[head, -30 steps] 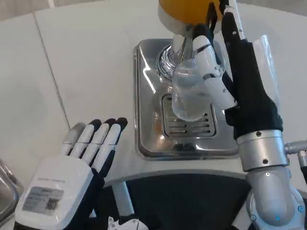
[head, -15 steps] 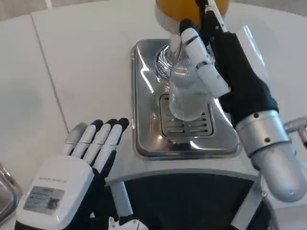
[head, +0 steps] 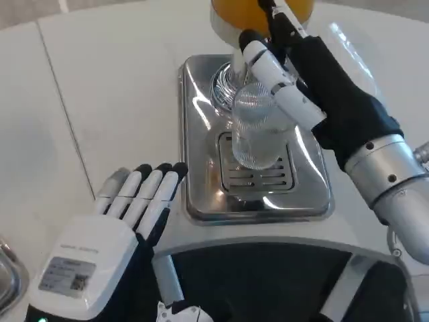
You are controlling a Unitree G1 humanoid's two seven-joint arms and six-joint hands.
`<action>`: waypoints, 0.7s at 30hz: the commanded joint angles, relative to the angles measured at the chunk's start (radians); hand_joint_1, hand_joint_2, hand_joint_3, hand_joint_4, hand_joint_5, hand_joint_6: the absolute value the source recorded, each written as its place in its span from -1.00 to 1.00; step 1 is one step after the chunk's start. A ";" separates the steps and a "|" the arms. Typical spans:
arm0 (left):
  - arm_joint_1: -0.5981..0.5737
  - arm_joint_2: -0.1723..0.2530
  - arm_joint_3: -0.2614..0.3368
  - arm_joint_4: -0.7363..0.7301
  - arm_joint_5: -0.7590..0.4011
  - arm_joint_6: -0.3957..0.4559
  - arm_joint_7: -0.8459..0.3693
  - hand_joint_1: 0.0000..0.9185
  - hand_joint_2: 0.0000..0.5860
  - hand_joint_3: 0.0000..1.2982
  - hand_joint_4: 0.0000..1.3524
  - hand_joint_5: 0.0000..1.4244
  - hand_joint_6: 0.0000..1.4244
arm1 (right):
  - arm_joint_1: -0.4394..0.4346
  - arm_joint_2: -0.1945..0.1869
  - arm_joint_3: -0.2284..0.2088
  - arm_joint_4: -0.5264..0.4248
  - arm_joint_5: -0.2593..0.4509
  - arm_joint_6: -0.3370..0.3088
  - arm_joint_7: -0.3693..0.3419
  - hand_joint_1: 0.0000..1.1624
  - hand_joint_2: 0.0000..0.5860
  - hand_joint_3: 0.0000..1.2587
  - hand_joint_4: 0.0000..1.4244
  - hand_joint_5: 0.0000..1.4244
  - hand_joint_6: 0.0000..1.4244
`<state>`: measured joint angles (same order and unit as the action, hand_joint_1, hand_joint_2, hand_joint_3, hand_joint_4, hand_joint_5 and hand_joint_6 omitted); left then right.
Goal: Grasp the cup under the faucet to collect the drink, then remove the cup.
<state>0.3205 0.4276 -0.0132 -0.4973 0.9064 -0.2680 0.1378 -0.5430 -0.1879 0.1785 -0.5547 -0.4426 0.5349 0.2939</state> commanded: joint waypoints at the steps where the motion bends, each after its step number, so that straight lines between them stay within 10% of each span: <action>1: 0.010 0.000 -0.008 0.005 -0.002 -0.010 -0.002 -1.00 -0.88 -1.00 -1.00 -1.00 -1.00 | -0.030 -0.018 0.044 -0.012 -0.011 0.000 0.026 -1.00 0.75 -1.00 -1.00 -1.00 -1.00; 7: 0.009 -0.006 -0.014 0.002 0.009 -0.003 -0.002 -1.00 -0.88 -1.00 -1.00 -1.00 -1.00 | -0.081 -0.088 0.101 -0.008 -0.080 0.013 0.099 -1.00 0.83 -1.00 -1.00 -1.00 -1.00; 21: -0.090 -0.049 -0.082 0.062 0.027 0.035 -0.019 -1.00 -0.89 -1.00 -1.00 -1.00 -1.00 | -0.151 -0.167 0.086 -0.021 -0.115 0.041 0.205 -1.00 0.92 -1.00 -1.00 -1.00 -1.00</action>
<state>0.2432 0.3847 -0.0734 -0.4672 0.9191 -0.2444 0.1332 -0.6656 -0.3524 0.2516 -0.5573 -0.5649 0.5833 0.4704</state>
